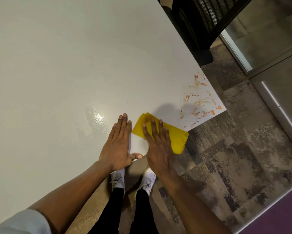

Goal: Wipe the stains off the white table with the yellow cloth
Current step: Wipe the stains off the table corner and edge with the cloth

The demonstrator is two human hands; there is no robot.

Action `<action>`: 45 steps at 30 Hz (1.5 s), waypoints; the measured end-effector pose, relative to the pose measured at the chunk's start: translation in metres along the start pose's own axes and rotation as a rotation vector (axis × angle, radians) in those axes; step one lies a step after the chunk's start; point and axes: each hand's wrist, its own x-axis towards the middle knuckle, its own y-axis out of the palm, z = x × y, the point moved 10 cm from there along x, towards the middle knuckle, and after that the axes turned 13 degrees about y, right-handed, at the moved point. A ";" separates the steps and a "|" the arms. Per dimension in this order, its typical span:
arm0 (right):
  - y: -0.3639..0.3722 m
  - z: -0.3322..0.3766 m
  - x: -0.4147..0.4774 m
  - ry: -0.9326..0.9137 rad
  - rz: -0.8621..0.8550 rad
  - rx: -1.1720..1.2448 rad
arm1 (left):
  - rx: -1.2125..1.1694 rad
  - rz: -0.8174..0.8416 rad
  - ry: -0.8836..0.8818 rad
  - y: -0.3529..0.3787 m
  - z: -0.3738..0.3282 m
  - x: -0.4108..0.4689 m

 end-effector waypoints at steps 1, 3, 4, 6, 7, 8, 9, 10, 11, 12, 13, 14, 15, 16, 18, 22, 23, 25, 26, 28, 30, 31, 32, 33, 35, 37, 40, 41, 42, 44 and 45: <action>0.000 -0.006 -0.007 -0.001 0.011 -0.005 | 0.008 0.007 0.001 0.001 0.000 0.000; -0.006 -0.023 -0.006 0.053 0.002 -0.006 | 0.013 0.010 -0.005 0.001 0.001 0.000; -0.011 -0.031 0.003 0.099 -0.018 -0.011 | 0.017 0.014 -0.007 0.002 0.001 0.001; -0.017 -0.040 0.033 0.195 -0.042 -0.025 | 0.033 0.029 -0.014 0.003 0.002 0.000; -0.021 -0.041 0.047 0.237 -0.044 -0.025 | 0.036 0.028 -0.013 0.003 0.002 0.000; -0.022 -0.038 0.056 0.264 -0.044 -0.022 | 0.037 0.023 -0.015 0.003 0.002 0.000; -0.021 -0.032 0.060 0.266 -0.049 -0.020 | 0.038 0.017 -0.019 0.003 0.003 -0.001; -0.018 -0.024 0.057 0.244 -0.051 -0.014 | 0.039 0.015 -0.022 0.003 0.003 0.000; -0.015 -0.018 0.049 0.201 -0.046 -0.006 | 0.046 0.014 -0.029 0.005 0.002 0.002; -0.011 -0.011 0.036 0.142 -0.040 0.004 | 0.058 0.010 -0.045 0.007 0.002 0.003; -0.009 -0.009 0.020 0.090 -0.034 0.010 | 0.064 0.002 -0.068 0.009 0.001 0.004; -0.007 -0.011 0.005 0.060 -0.024 0.010 | 0.058 -0.009 -0.091 0.010 0.000 0.006; -0.007 -0.017 -0.007 0.058 -0.010 0.005 | 0.039 -0.024 -0.098 0.010 -0.002 0.007; -0.008 -0.028 -0.013 0.082 -0.005 -0.001 | 0.017 -0.046 -0.085 0.009 -0.005 0.010; -0.016 -0.051 -0.008 0.161 -0.024 0.000 | 0.008 -0.077 -0.051 0.005 -0.007 0.017; -0.032 -0.072 0.038 0.271 -0.038 0.036 | 0.035 0.010 -0.031 0.008 -0.009 0.038; -0.033 -0.072 0.044 0.279 -0.036 0.045 | 0.047 0.030 -0.027 0.009 -0.009 0.042; -0.033 -0.065 0.042 0.237 -0.029 0.067 | 0.066 0.057 -0.017 0.010 -0.010 0.044; -0.031 -0.061 0.034 0.180 -0.017 0.073 | 0.071 0.062 -0.016 0.011 -0.009 0.045; -0.027 -0.056 0.011 0.047 -0.001 0.067 | 0.076 0.078 -0.023 0.012 -0.009 0.044; -0.027 -0.068 -0.004 0.005 0.011 0.054 | 0.081 0.099 -0.027 0.012 -0.009 0.045; -0.031 -0.079 -0.004 0.033 0.001 0.055 | 0.087 0.104 -0.033 0.012 -0.008 0.045; -0.035 -0.090 0.002 0.086 -0.013 0.055 | 0.091 0.113 -0.041 0.012 -0.008 0.045; -0.037 -0.100 0.011 0.153 -0.021 0.054 | 0.091 0.127 -0.048 0.013 -0.008 0.045; -0.041 -0.109 0.032 0.265 -0.047 0.052 | 0.087 0.138 -0.053 0.013 -0.009 0.045; -0.037 -0.097 0.042 0.273 -0.065 0.057 | 0.079 0.153 -0.059 0.012 -0.010 0.046; -0.021 -0.063 0.021 0.060 -0.074 0.038 | 0.066 0.146 -0.058 0.009 -0.013 0.048; -0.016 -0.057 0.008 0.004 -0.071 0.046 | 0.060 0.144 -0.056 0.009 -0.012 0.047; -0.013 -0.059 -0.003 -0.021 -0.066 0.060 | 0.055 0.144 -0.056 0.009 -0.012 0.046; -0.017 -0.079 -0.011 0.020 -0.070 0.101 | 0.057 0.153 -0.066 0.010 -0.011 0.047; -0.021 -0.092 -0.008 0.075 -0.076 0.126 | 0.067 0.155 -0.070 0.011 -0.011 0.047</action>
